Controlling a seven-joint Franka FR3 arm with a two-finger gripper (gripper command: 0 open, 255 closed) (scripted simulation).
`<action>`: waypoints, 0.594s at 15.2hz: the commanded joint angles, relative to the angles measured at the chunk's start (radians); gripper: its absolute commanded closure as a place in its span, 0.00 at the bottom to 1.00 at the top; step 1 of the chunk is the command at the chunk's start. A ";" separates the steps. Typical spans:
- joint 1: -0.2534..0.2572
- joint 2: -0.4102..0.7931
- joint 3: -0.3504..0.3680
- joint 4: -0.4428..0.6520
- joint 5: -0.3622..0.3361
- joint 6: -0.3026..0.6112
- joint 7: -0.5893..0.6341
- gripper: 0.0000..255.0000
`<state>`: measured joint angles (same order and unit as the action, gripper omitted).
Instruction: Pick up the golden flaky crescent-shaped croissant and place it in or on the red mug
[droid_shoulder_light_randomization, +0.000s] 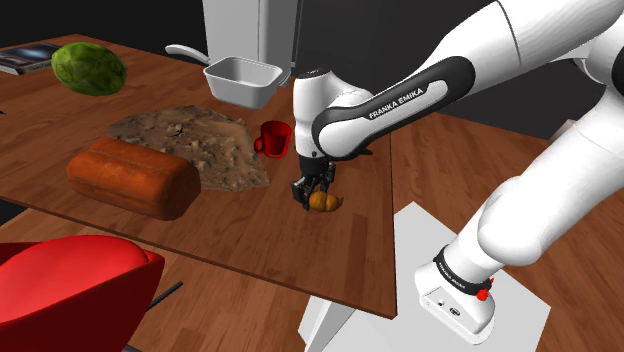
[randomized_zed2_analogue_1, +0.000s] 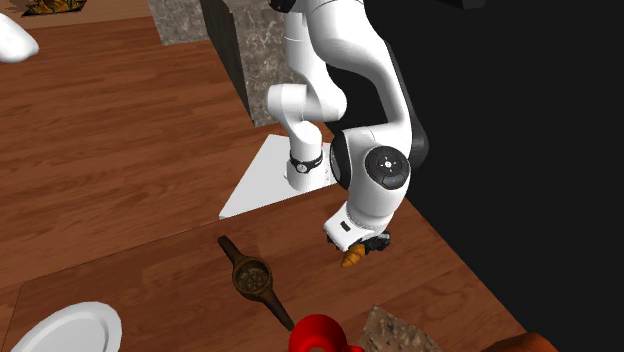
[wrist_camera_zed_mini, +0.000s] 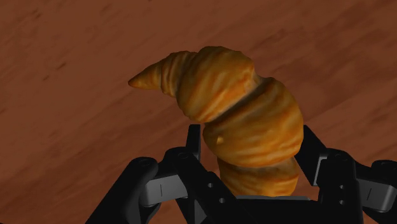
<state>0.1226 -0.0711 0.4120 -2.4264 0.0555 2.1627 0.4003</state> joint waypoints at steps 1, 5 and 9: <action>0.000 0.000 0.000 0.000 0.000 0.000 0.000 1.00; 0.000 0.000 0.000 0.000 0.000 0.000 0.000 1.00; 0.000 -0.010 -0.001 0.005 0.004 -0.014 -0.003 1.00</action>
<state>0.1233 -0.0754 0.4124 -2.4234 0.0576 2.1555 0.4001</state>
